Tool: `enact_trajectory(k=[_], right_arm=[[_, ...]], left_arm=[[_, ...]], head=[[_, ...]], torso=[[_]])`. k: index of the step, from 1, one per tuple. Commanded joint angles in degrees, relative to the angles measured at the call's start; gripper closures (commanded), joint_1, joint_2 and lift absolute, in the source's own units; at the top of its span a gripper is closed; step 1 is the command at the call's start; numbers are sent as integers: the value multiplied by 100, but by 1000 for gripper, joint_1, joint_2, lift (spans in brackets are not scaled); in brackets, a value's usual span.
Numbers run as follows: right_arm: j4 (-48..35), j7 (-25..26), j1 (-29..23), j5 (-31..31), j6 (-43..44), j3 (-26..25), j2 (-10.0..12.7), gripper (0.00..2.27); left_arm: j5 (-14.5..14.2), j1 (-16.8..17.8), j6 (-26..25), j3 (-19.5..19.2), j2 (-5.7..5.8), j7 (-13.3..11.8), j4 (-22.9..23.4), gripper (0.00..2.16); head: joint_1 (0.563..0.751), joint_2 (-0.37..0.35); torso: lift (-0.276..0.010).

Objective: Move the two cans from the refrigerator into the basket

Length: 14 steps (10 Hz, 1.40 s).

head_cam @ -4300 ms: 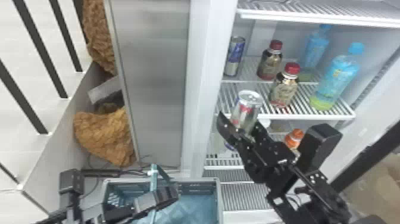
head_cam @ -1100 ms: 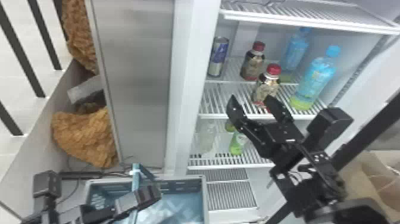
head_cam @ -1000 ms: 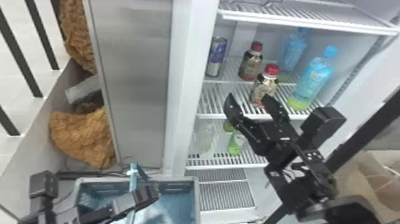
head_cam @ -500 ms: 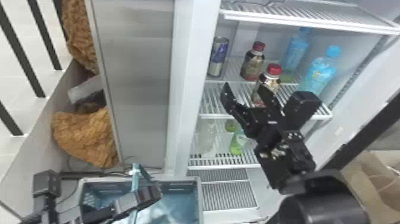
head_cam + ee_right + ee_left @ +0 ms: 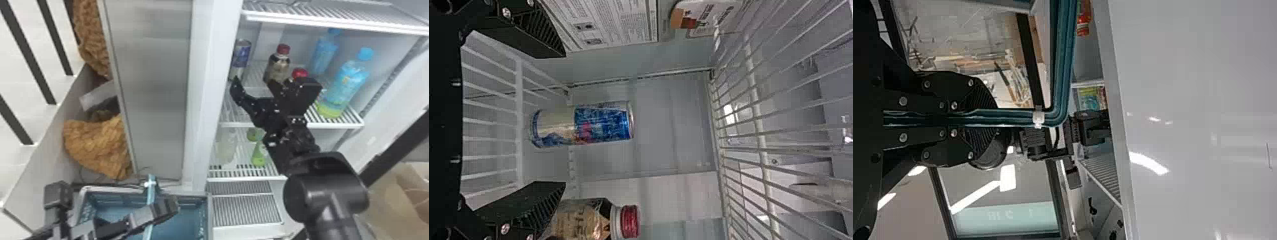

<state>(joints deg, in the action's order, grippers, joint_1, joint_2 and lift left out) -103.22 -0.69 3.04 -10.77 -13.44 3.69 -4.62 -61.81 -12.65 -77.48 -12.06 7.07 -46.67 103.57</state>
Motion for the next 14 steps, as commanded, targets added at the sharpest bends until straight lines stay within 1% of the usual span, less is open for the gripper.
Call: enact_trajectory(k=[1, 7, 9, 14], right_arm=[[261, 78, 230, 38, 51, 65, 22, 131], [1625, 130, 1398, 83, 177, 259, 119, 130], [1991, 174, 1651, 152, 177, 362, 145, 130], [2778, 297, 2199, 300, 177, 362, 207, 130]], left_arm=[[0, 0, 0, -5, 5, 0, 0, 1191], [0, 28, 0, -5, 22, 9, -14, 1191], [-12, 42, 0, -5, 31, 17, -14, 1191], [-23, 70, 28, -5, 40, 17, -28, 1191]], head=[[695, -164], [695, -140], [695, -132], [695, -126]], torso=[[-31], [-31], [-31], [-31]])
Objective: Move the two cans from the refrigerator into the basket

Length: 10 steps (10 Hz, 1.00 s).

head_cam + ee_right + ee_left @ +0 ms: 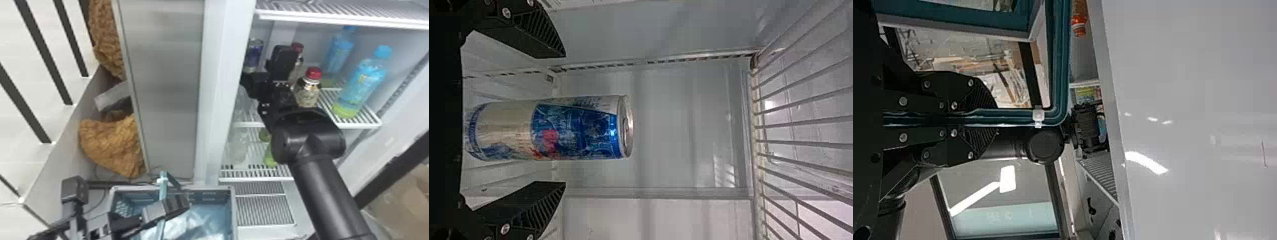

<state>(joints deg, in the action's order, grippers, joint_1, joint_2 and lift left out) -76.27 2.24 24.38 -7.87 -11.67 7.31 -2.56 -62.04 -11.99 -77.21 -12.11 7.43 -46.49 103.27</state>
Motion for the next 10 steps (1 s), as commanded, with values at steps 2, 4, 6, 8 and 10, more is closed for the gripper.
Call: enact_trajectory(k=[2, 4, 6, 8, 10], right_arm=[[364, 5, 276, 56, 0, 0, 18, 130], [532, 49, 374, 79, 0, 0, 18, 130], [673, 93, 473, 125, 0, 0, 18, 246], [856, 93, 614, 239, 0, 0, 10, 996], [842, 110, 614, 399, 0, 0, 1, 1194]], left_arm=[[0, 18, 1, 11, 4, 0, -27, 1191], [0, 32, 1, 11, 4, 0, -27, 1191], [0, 32, 1, 11, 4, 0, -27, 1191], [0, 46, 1, 11, 4, 0, -27, 1191], [-11, 60, 15, 11, 4, 0, -27, 1191]], head=[[695, -126], [694, -127], [693, -130], [689, -133], [686, -136]], torso=[[-31], [-31], [-31], [-31], [-31]])
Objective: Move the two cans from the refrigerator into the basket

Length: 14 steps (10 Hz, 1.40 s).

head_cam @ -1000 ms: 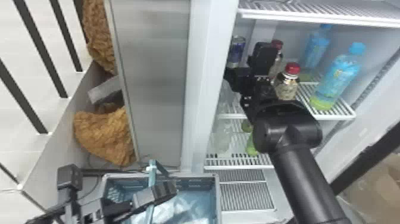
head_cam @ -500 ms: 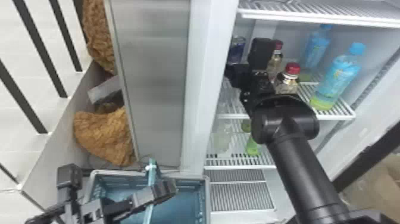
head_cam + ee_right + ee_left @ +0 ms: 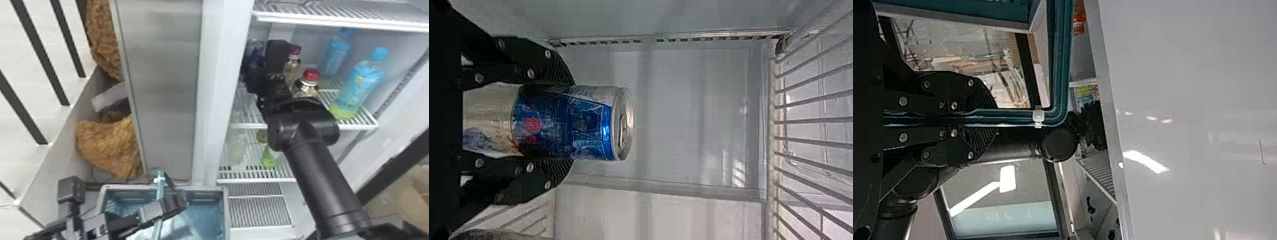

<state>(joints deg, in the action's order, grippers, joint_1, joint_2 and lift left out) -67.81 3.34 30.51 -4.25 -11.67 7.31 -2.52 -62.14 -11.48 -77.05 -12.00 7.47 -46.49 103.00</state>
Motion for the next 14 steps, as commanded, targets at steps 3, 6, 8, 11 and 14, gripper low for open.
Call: enact_trajectory(k=[3, 6, 8, 11, 14], right_arm=[[-243, 0, -126, 36, 0, 0, -20, 1194], [-1045, 0, -604, -9, -169, 103, -73, 1194], [-1635, 44, -970, -227, -352, 263, -143, 1194], [-2803, 211, -1546, -455, -759, 434, -284, 1194], [-3984, 413, -2207, -684, -1491, 446, -407, 1194]], left_arm=[[-1, 9, 13, 0, 0, 0, 0, 1191], [-1, 9, 13, 11, 0, 0, 0, 1191], [-1, -5, 13, 0, 9, 0, 0, 1191], [-13, -19, 13, 0, 18, 0, 0, 1191], [-13, -33, 13, 11, 18, 0, 0, 1191]], head=[[683, -139], [682, -135], [692, -127], [695, -109], [695, -98]], torso=[[-31], [-31], [-31], [-31], [-31]])
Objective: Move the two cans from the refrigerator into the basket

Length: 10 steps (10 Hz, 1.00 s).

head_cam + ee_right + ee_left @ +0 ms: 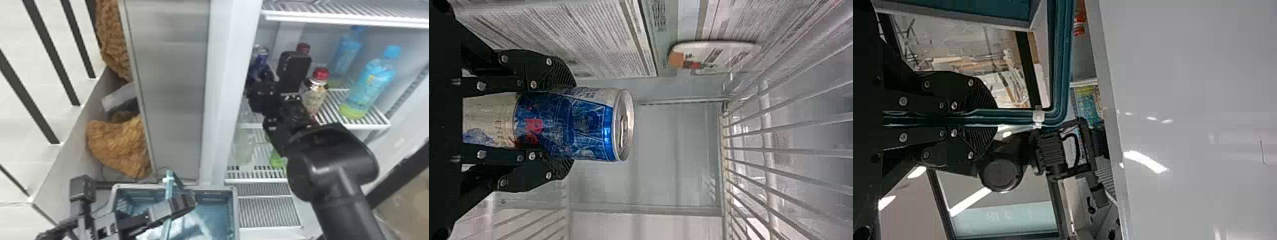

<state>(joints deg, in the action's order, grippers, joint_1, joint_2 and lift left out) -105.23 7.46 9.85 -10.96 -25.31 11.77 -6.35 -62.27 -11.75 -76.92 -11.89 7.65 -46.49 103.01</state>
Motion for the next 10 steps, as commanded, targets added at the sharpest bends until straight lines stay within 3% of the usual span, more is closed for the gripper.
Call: enact_trajectory(k=[1, 10], right_arm=[[-663, 89, -422, -115, -324, -11, -59, 1194], [-3940, 203, -2855, -846, -1730, -583, -446, 1196]], left_arm=[[0, -6, 0, 1, 0, 0, 0, 1191], [0, -63, 0, -45, -44, 0, 0, 1191]], head=[[695, -98], [695, -141]], torso=[[-31], [-31]])
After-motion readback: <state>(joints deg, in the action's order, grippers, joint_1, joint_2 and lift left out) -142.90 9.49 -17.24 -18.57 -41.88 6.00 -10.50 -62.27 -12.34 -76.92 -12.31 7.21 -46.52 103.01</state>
